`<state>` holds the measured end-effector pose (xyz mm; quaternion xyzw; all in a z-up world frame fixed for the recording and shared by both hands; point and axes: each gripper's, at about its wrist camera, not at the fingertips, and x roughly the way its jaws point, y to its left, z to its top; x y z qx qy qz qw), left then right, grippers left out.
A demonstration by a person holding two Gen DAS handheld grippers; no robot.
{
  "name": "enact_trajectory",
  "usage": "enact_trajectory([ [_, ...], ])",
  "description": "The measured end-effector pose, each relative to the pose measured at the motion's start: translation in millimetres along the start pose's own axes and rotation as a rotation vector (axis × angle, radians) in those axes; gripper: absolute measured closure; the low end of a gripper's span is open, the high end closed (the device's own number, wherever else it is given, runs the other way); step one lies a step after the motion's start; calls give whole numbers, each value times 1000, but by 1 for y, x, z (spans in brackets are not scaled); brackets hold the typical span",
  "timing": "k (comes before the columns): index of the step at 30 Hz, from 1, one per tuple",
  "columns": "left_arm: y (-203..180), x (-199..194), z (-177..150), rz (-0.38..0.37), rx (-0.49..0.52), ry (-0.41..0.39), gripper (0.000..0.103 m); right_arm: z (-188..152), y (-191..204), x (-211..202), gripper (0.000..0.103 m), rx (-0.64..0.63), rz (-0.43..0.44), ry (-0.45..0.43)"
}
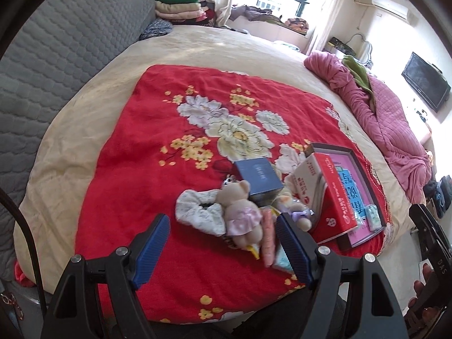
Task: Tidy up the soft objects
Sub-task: 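Move both open grippers back to the pile of items, then grasp the white floral scrunchie with the left gripper while the right grasps the purple-bowed teddy bear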
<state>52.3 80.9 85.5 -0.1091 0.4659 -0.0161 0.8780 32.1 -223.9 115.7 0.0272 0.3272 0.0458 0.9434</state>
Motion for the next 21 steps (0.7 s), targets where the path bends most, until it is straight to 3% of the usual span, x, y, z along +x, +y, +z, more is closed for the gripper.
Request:
enact_trajectory([
  [21,52,50,-23,8,-86,84,26,-34,51,53,28,-121,48,127],
])
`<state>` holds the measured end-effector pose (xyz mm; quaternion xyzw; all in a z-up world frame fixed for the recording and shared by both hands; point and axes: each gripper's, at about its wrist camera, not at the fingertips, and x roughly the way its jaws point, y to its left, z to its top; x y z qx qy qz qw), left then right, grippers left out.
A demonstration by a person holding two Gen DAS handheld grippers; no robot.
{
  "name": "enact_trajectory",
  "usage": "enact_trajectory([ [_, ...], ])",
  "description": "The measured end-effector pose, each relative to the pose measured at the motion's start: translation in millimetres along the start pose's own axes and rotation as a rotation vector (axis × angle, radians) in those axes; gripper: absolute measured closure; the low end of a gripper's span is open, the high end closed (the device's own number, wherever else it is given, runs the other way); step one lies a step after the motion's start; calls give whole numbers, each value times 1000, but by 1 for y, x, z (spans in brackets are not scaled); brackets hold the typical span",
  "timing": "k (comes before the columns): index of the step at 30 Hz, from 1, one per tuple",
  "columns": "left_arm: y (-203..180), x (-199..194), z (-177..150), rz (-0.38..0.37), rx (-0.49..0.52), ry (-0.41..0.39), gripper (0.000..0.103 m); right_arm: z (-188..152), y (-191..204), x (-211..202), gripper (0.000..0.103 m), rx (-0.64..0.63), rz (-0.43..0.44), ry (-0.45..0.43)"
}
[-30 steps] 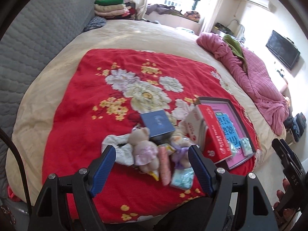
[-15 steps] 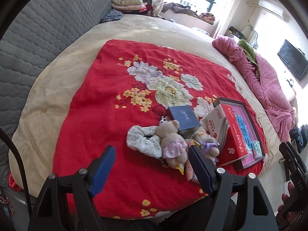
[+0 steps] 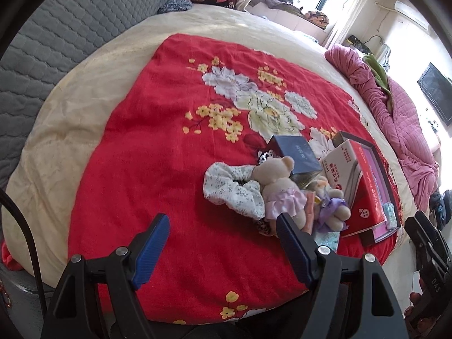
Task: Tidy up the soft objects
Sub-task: 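Grasp the white floral scrunchie with the left gripper while the right grasps the purple-bowed teddy bear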
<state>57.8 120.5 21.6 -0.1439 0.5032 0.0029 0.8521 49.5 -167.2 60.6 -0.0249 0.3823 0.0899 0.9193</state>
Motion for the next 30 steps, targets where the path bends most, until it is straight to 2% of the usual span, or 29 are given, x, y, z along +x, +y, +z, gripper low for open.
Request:
enact_trajectory([
  [10,1,32,-7,-33,1,49,26,-16,24,47,28,-57,22,94],
  [19,9,56,-3,-41,-25,75,26,-21,32,77,28,-77,23,134],
  [30,25,103,21,-139,-164,134,26,-23,30,100,28,-85,14,167],
])
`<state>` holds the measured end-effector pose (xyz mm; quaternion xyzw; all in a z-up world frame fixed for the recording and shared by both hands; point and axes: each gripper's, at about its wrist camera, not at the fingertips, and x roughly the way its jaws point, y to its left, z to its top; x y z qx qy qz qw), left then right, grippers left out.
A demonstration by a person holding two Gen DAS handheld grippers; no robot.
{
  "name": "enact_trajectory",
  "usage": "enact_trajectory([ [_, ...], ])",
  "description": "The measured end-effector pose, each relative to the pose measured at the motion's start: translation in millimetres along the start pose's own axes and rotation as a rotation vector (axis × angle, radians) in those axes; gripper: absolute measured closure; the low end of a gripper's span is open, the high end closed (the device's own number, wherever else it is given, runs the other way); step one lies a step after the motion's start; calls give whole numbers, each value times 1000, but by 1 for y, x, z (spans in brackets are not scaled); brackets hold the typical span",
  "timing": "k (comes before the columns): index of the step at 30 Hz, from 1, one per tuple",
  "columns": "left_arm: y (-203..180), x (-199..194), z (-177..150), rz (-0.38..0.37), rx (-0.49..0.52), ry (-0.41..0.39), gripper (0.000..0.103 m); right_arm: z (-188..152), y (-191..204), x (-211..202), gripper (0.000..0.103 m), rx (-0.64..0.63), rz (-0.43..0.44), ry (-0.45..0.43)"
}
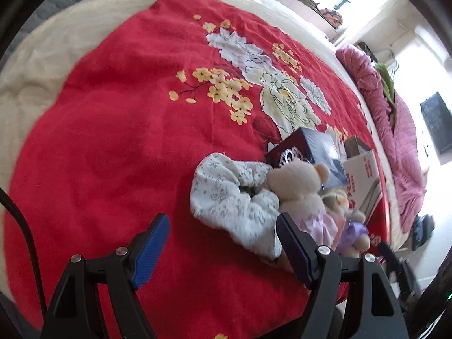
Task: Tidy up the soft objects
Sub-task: 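Grasp the white floral scrunchie with the left gripper while the right grasps the purple-bowed teddy bear, then carry the scrunchie and teddy bear with both grippers over the pink-book tray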
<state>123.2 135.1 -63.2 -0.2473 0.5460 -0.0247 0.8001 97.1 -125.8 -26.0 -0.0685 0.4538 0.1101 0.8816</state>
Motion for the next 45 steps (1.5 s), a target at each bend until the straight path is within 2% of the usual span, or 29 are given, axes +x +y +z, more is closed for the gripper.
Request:
enact_trajectory([
  [6,0,13,10,-11,-11,-6,27,4,5,15,28,-24,-14,7],
  [10,1,21,13,-33,-17,0,38,9,12,25,29,-54,-17,12],
  [11,2,22,13,-41,-18,2,41,9,14,28,32,-61,-20,14],
  [13,2,25,13,-59,-21,5,48,9,18,33,52,-75,-26,21],
  [16,2,27,12,-86,-24,8,61,8,23,40,69,-97,-30,37],
  [17,2,27,12,-89,-25,5,68,7,23,42,72,-97,-27,37],
  [18,1,29,13,-92,-25,3,70,7,22,42,79,-91,-27,37],
  [20,0,29,12,-108,-21,2,82,7,15,41,82,-59,-3,34],
  [21,1,28,11,-111,-17,-2,83,7,11,39,83,-37,14,29],
  [24,-2,19,8,-108,-7,-35,87,8,2,27,83,-5,22,0],
  [28,-9,2,6,-88,29,-87,87,11,-8,11,84,48,71,-40],
  [30,-14,-8,3,-85,53,-106,87,11,-11,5,84,54,64,-52],
  [34,-14,-17,-6,-58,70,-114,87,8,-17,-2,84,72,72,-56],
  [45,10,-51,-13,-22,22,-176,87,5,-21,-24,84,93,87,-95],
])
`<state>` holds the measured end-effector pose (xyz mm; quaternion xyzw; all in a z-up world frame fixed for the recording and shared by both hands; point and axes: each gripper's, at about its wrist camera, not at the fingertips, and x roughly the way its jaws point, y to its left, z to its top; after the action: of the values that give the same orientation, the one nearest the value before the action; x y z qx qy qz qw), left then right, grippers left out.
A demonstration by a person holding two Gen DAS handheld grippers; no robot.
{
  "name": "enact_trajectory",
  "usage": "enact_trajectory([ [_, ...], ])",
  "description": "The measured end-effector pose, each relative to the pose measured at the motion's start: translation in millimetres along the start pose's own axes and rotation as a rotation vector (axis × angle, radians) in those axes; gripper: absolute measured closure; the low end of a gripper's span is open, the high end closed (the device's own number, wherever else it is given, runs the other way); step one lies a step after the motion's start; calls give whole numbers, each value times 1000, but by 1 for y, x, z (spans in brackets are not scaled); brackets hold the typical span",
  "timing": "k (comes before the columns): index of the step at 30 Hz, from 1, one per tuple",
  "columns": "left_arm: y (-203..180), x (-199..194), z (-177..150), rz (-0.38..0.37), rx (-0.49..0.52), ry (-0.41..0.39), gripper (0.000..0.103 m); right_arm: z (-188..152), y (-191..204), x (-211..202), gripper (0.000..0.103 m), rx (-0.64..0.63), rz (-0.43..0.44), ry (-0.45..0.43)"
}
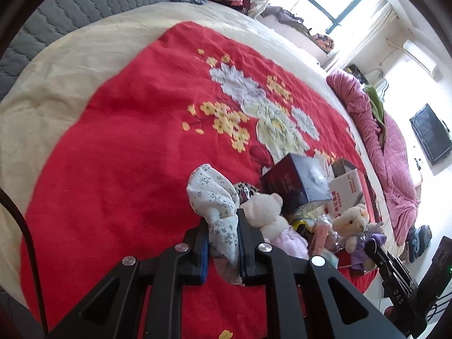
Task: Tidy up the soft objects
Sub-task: 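Carry the scrunchie and teddy bear with both grippers over the pink-book tray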
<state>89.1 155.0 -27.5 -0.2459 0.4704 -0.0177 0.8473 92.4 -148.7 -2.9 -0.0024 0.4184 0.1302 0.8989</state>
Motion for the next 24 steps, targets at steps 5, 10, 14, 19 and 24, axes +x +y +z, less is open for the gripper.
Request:
enact_trajectory([
  [5,-4,-18,0,17,20,-26,87,2,-2,-9,84,12,10,-22],
  [10,-18,-34,-2,17,64,-50,87,4,-4,-21,84,22,15,-48],
  [14,-33,-41,-5,35,107,-62,87,6,-6,-31,84,30,17,-67],
  [19,-55,-47,-12,29,154,-63,87,6,-11,-44,84,40,17,-95],
  [24,-81,-53,-18,6,199,-62,87,7,-18,-60,84,55,13,-124],
])
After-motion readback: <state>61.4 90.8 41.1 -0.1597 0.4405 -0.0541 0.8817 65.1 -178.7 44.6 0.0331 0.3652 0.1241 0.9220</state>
